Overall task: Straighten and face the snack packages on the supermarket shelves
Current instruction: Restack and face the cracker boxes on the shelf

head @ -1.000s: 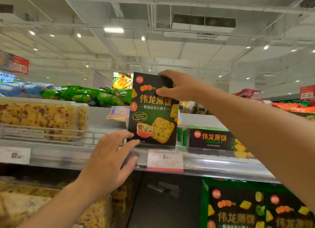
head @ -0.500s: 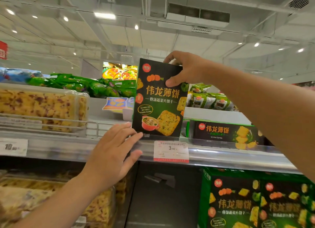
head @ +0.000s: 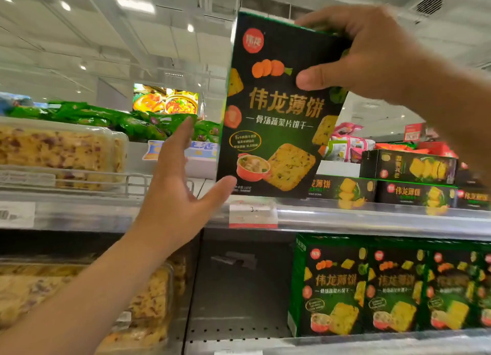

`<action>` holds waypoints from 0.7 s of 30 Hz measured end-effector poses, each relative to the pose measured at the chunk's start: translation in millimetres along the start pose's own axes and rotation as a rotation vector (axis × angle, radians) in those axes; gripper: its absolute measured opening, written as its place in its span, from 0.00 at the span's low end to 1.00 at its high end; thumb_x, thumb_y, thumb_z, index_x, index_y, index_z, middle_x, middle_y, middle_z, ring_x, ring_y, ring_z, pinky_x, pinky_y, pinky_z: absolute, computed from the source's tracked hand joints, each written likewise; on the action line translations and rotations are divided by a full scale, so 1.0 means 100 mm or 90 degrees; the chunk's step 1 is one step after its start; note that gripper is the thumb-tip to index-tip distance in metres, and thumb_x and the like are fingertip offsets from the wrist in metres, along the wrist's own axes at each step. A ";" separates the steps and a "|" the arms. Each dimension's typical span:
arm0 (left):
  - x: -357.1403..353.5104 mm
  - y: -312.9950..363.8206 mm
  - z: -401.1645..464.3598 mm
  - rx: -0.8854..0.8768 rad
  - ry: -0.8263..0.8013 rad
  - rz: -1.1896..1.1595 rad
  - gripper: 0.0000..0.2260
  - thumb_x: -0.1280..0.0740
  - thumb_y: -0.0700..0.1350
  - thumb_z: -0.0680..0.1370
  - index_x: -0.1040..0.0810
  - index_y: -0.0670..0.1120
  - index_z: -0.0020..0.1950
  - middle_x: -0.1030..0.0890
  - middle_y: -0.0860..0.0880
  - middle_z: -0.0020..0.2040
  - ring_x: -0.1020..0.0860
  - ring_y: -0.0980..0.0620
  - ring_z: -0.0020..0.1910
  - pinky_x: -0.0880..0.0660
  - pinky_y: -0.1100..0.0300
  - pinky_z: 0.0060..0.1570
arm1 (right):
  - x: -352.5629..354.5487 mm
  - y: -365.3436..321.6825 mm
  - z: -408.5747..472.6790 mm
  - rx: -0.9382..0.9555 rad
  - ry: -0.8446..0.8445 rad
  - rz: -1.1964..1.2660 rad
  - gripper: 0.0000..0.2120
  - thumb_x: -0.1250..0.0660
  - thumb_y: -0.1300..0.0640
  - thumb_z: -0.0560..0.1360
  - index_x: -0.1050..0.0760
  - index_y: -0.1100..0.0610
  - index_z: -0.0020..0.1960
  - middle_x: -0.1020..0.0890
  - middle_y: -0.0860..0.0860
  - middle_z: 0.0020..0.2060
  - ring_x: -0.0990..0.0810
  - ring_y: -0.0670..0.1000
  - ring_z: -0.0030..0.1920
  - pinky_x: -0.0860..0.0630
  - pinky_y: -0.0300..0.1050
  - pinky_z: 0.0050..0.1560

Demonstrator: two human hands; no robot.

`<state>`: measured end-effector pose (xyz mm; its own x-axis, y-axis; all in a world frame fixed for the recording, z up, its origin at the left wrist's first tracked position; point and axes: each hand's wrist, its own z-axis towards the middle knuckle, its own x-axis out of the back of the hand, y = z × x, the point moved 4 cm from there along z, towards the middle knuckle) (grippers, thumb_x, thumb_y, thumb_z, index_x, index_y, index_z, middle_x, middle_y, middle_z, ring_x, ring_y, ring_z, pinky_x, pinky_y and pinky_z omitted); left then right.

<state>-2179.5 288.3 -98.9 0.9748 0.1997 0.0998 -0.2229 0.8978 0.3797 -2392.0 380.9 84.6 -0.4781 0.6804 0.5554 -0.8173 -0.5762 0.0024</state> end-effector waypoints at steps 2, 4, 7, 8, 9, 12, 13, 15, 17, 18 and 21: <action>-0.03 0.13 -0.06 -0.021 -0.035 -0.035 0.42 0.27 0.62 0.68 0.45 0.60 0.77 0.33 0.59 0.72 0.35 0.64 0.70 0.33 0.61 0.65 | 0.01 -0.07 -0.23 -0.010 -0.026 0.008 0.36 0.27 0.36 0.59 0.27 0.45 0.65 0.20 0.41 0.53 0.19 0.38 0.49 0.21 0.31 0.39; -0.09 0.16 -0.24 -0.034 -0.085 -0.041 0.39 0.27 0.61 0.68 0.42 0.60 0.76 0.28 0.61 0.68 0.30 0.60 0.67 0.29 0.58 0.62 | -0.09 -0.08 -0.48 -0.010 -0.049 0.002 0.36 0.27 0.38 0.60 0.27 0.47 0.65 0.20 0.41 0.53 0.19 0.38 0.50 0.22 0.30 0.41; -0.17 0.02 -0.64 0.013 -0.139 -0.073 0.35 0.25 0.56 0.70 0.38 0.66 0.71 0.26 0.64 0.64 0.25 0.59 0.63 0.24 0.56 0.59 | -0.38 0.00 -0.85 -0.023 -0.072 -0.012 0.34 0.24 0.43 0.63 0.28 0.46 0.66 0.22 0.35 0.51 0.22 0.34 0.51 0.25 0.27 0.47; -0.19 -0.06 -0.78 0.044 -0.149 -0.084 0.34 0.24 0.54 0.70 0.38 0.68 0.70 0.26 0.64 0.64 0.25 0.59 0.63 0.24 0.53 0.60 | -0.49 0.04 -0.97 -0.027 -0.077 -0.024 0.34 0.23 0.44 0.64 0.28 0.47 0.67 0.22 0.37 0.52 0.22 0.36 0.52 0.25 0.30 0.51; -0.21 -0.15 -0.90 0.074 -0.156 -0.082 0.34 0.24 0.53 0.70 0.38 0.70 0.69 0.26 0.64 0.64 0.25 0.58 0.63 0.25 0.49 0.62 | -0.60 0.08 -1.09 -0.023 -0.082 -0.042 0.35 0.23 0.44 0.65 0.28 0.48 0.68 0.21 0.41 0.55 0.22 0.40 0.55 0.24 0.37 0.55; -0.24 -0.37 -1.19 0.119 -0.167 -0.031 0.34 0.27 0.56 0.69 0.40 0.70 0.69 0.26 0.59 0.66 0.26 0.57 0.65 0.27 0.48 0.64 | -0.96 0.14 -1.41 0.004 -0.078 -0.108 0.36 0.25 0.41 0.66 0.30 0.53 0.70 0.23 0.52 0.63 0.26 0.55 0.64 0.27 0.57 0.62; -0.26 -0.43 -1.27 0.128 -0.162 -0.030 0.33 0.28 0.57 0.69 0.40 0.68 0.70 0.26 0.59 0.66 0.26 0.59 0.65 0.27 0.53 0.64 | -1.06 0.15 -1.50 0.015 -0.073 -0.122 0.37 0.26 0.41 0.66 0.29 0.54 0.70 0.23 0.54 0.64 0.27 0.57 0.65 0.29 0.58 0.63; -0.33 -0.56 -1.41 0.142 -0.151 -0.004 0.34 0.27 0.55 0.69 0.40 0.62 0.72 0.27 0.62 0.63 0.27 0.65 0.62 0.29 0.67 0.61 | -1.25 0.17 -1.67 0.050 -0.068 -0.164 0.36 0.27 0.41 0.67 0.29 0.57 0.69 0.23 0.56 0.64 0.26 0.59 0.65 0.30 0.57 0.63; -0.41 -0.73 -1.56 0.158 -0.149 0.034 0.37 0.25 0.44 0.70 0.41 0.60 0.73 0.29 0.68 0.60 0.28 0.70 0.59 0.33 0.76 0.57 | -1.43 0.21 -1.81 0.073 -0.082 -0.216 0.36 0.27 0.42 0.68 0.29 0.59 0.69 0.23 0.57 0.64 0.25 0.60 0.63 0.30 0.57 0.62; -0.45 -0.81 -1.65 0.170 -0.155 0.043 0.39 0.24 0.39 0.71 0.42 0.59 0.73 0.30 0.70 0.60 0.28 0.70 0.59 0.34 0.77 0.57 | -1.52 0.24 -1.88 0.080 -0.097 -0.236 0.36 0.26 0.42 0.69 0.29 0.60 0.69 0.23 0.57 0.64 0.25 0.61 0.63 0.30 0.57 0.62; -0.58 -1.01 -1.85 0.226 -0.181 0.086 0.41 0.27 0.36 0.72 0.46 0.60 0.74 0.31 0.66 0.61 0.29 0.67 0.58 0.31 0.63 0.59 | -1.76 0.33 -2.03 0.073 -0.153 -0.278 0.36 0.27 0.43 0.71 0.31 0.60 0.71 0.25 0.58 0.66 0.27 0.60 0.66 0.32 0.56 0.65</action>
<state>-2210.6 258.6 -312.9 0.9054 0.1463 0.3985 -0.3868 0.6712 0.6323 -2400.5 334.2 -182.1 -0.0013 0.7536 0.6574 -0.8777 -0.3159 0.3604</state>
